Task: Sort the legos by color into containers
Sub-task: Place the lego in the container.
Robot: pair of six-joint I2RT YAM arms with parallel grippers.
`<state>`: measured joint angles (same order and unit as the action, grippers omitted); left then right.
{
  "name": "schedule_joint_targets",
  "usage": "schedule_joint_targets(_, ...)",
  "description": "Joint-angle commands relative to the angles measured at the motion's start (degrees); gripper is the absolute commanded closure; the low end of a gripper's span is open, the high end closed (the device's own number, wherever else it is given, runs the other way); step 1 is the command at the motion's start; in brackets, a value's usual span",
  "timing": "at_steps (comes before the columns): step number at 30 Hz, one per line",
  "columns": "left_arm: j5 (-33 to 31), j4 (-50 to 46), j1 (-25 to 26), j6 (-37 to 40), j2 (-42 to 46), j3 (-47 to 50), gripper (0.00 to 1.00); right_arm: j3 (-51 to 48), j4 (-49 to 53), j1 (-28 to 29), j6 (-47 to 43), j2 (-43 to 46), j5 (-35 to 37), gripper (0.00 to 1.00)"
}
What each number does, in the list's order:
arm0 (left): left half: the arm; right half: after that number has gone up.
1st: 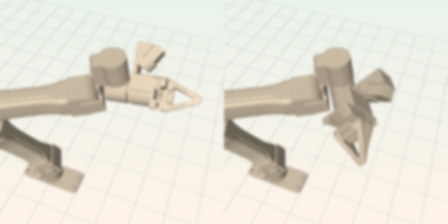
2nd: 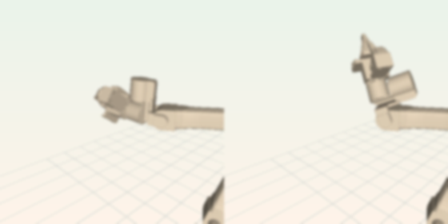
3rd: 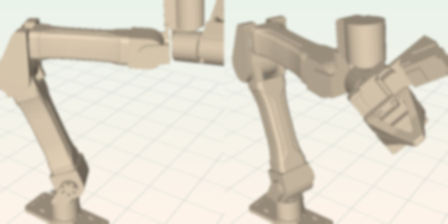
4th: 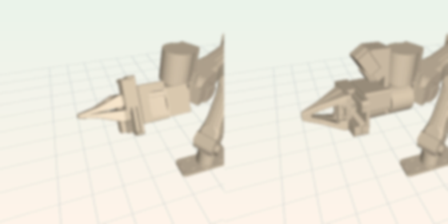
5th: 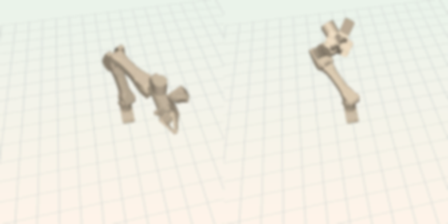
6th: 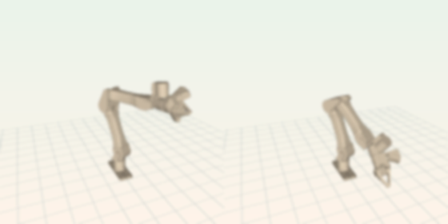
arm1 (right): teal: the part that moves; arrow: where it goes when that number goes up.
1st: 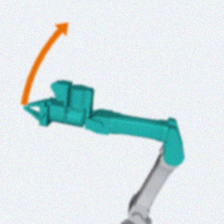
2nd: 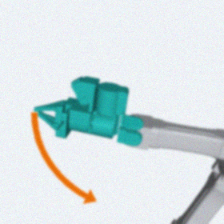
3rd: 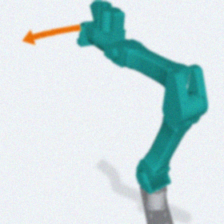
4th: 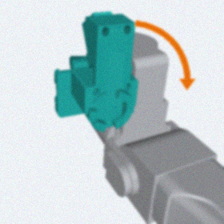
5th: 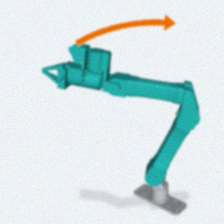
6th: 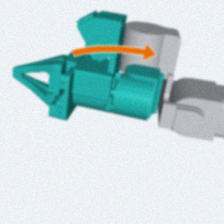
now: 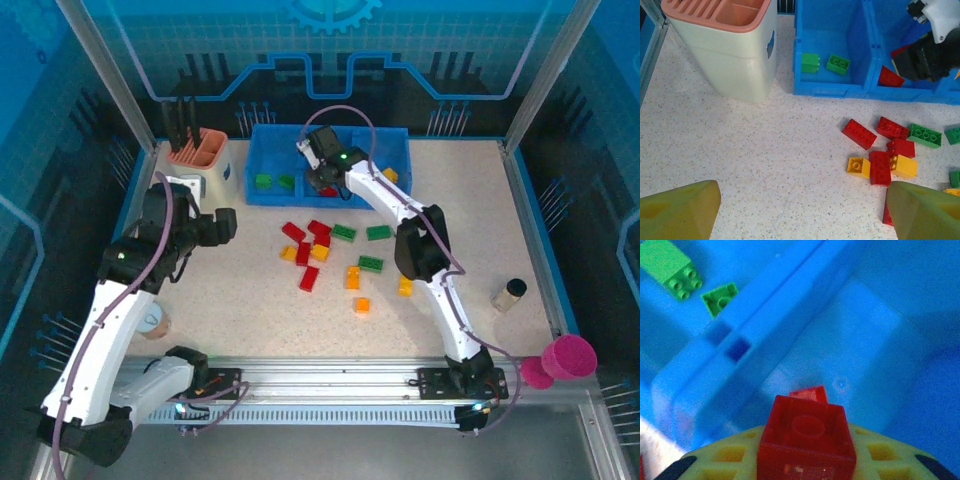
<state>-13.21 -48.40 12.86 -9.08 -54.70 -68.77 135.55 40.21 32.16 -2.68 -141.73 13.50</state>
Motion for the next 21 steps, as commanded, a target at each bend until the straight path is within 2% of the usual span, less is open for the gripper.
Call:
schedule_joint_targets(1, 0.6, -1.4, -0.5, -1.5, -0.4, -0.3, 0.13, 5.8, 2.2, -1.5, -1.1, -3.8, 0.0, 0.63)
schedule_joint_targets(10, 3.6, -1.4, -0.6, -5.2, -0.6, -1.3, 0.07, 6.3, 1.2, -4.4, -2.4, -4.4, -3.5, 0.59)
schedule_joint_targets(18, 5.6, -1.3, -0.6, -8.4, -2.3, -4.1, 0.06, 6.1, 1.1, -4.5, -5.4, -4.5, -7.2, 0.47)
schedule_joint_targets(21, 6.0, -1.9, -0.6, -9.5, -2.1, -4.9, 0.05, 4.6, 0.5, -4.5, -5.9, -3.6, -7.6, 0.46)
